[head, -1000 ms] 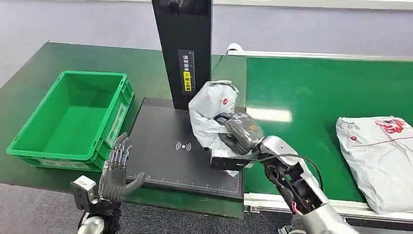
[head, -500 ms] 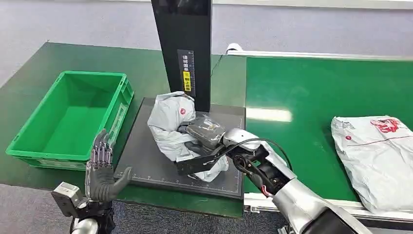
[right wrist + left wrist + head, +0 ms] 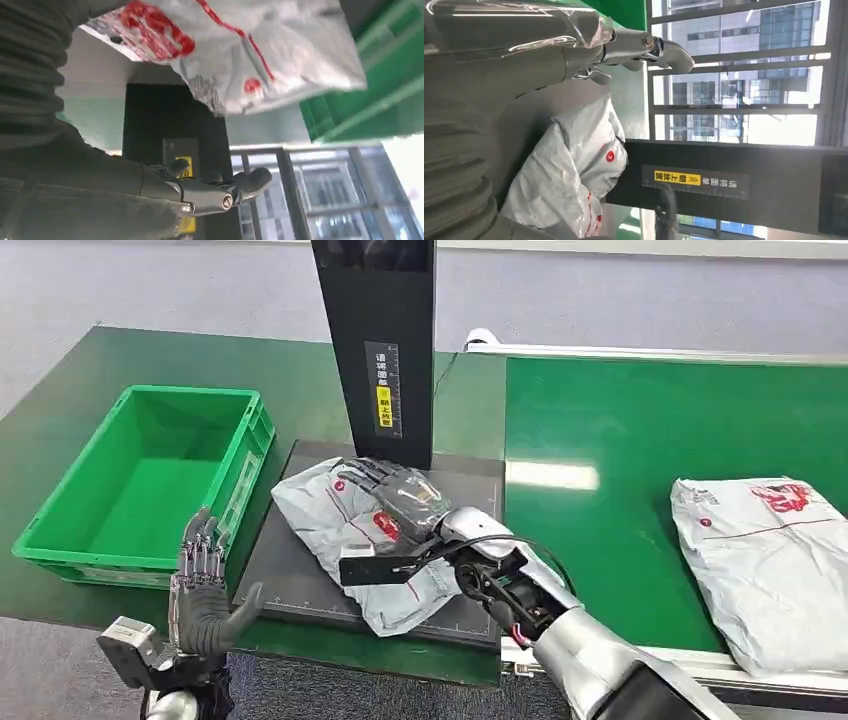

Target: Moved the parcel from conveyor to table for the left to box.

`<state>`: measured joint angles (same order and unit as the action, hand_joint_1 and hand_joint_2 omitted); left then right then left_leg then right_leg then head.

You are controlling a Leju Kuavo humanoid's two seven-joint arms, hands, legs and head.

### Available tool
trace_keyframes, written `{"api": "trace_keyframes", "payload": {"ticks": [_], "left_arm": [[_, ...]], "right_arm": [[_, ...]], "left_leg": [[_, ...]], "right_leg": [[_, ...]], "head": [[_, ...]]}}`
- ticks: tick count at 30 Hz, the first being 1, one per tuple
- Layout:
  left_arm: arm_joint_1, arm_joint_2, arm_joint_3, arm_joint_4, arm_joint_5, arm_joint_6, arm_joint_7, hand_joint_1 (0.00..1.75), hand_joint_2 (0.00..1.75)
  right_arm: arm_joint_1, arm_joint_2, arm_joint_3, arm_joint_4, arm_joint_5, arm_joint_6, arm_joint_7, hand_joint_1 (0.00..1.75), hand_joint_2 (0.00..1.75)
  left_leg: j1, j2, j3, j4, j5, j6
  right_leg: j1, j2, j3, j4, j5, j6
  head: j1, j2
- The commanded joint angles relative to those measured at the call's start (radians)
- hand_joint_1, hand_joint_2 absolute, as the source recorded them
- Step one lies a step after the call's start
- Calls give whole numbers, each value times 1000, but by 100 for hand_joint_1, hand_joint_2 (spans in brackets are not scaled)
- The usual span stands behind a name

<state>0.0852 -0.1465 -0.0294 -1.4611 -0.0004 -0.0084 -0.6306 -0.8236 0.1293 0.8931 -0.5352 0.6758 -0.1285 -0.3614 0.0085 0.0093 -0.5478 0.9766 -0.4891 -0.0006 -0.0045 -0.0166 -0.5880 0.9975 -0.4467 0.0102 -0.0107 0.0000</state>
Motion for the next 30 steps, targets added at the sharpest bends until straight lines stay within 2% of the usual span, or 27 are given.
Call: {"api": "trace_keyframes", "payload": {"ticks": [1, 5, 8, 10, 12, 16, 18, 23, 25, 26, 28, 30], "left_arm": [[-32, 24, -36, 32, -28, 7, 3, 0, 175], [-50, 34, -69, 52, -53, -12, 24, 0, 175], [-82, 52, -108, 90, -65, -83, 51, 0, 175], [-138, 48, -126, 134, -52, -131, 57, 0, 175], [-170, 46, -140, 157, -55, -149, 68, 0, 175], [-270, 41, -183, 257, -98, -167, 105, 0, 175], [-312, 38, -205, 315, -137, -153, 106, 0, 175], [-451, 45, -291, 451, -262, -91, 145, 0, 175], [-530, 61, -372, 531, -408, -54, 247, 0, 175], [-544, 54, -368, 548, -410, -53, 248, 0, 175], [-622, 63, -448, 676, -553, -35, 406, 0, 175], [-656, 54, -458, 752, -591, -21, 421, 0, 175]], "right_arm": [[109, -40, -286, -193, -256, -60, -192, 0, 175], [196, -72, -365, -325, -340, -69, -201, 0, 175], [326, -94, -453, -443, -416, -67, -166, 0, 175], [399, -98, -496, -482, -437, -58, -157, 0, 175], [429, -99, -513, -493, -439, -64, -154, 0, 175], [528, -100, -572, -538, -454, -70, -145, 0, 175], [556, -95, -589, -550, -450, -71, -150, 0, 175], [581, -70, -617, -569, -443, -54, -147, 0, 175], [577, -68, -618, -565, -429, -34, -130, 0, 175], [577, -65, -623, -562, -429, -30, -130, 0, 175], [577, -63, -629, -550, -417, -31, -123, 0, 175], [580, -59, -637, -550, -414, -33, -123, 0, 175]], "left_leg": [[0, -2, 0, -1, 0, 0], [0, -4, 0, 0, 1, 0], [0, -5, 1, -1, 1, 0], [0, -7, 2, -2, 1, 0], [0, -11, 1, -2, 2, 0], [0, -7, 1, -1, 1, 0], [0, -10, 1, -2, 2, 0], [-1, -6, -1, 0, 1, 0], [-1, -7, -1, 0, 1, 0], [0, -6, -1, 0, 1, 0], [0, -5, 0, -1, 1, 0], [0, -7, 0, -1, 1, 0]], "right_leg": [[0, -1, 0, 0, 0, 0], [0, -3, 1, -1, 0, 0], [0, -3, 2, -2, 0, 0], [0, -5, 3, -3, 0, 0], [0, -8, 3, -3, -1, 0], [0, -5, 2, -2, 0, 0], [0, -7, 3, -3, 0, 0], [-1, -4, 0, -1, 0, 0], [-1, -4, 0, -1, 0, 0], [0, -3, 0, -1, 0, 0], [0, -2, 1, -1, 0, 0], [0, -4, 1, -1, 1, 0]], "head": [[0, 0], [0, 0], [0, 0], [1, 0], [0, 0], [0, 0], [0, 0], [0, 0], [0, 0], [0, 0], [0, 0], [0, 0]]}}
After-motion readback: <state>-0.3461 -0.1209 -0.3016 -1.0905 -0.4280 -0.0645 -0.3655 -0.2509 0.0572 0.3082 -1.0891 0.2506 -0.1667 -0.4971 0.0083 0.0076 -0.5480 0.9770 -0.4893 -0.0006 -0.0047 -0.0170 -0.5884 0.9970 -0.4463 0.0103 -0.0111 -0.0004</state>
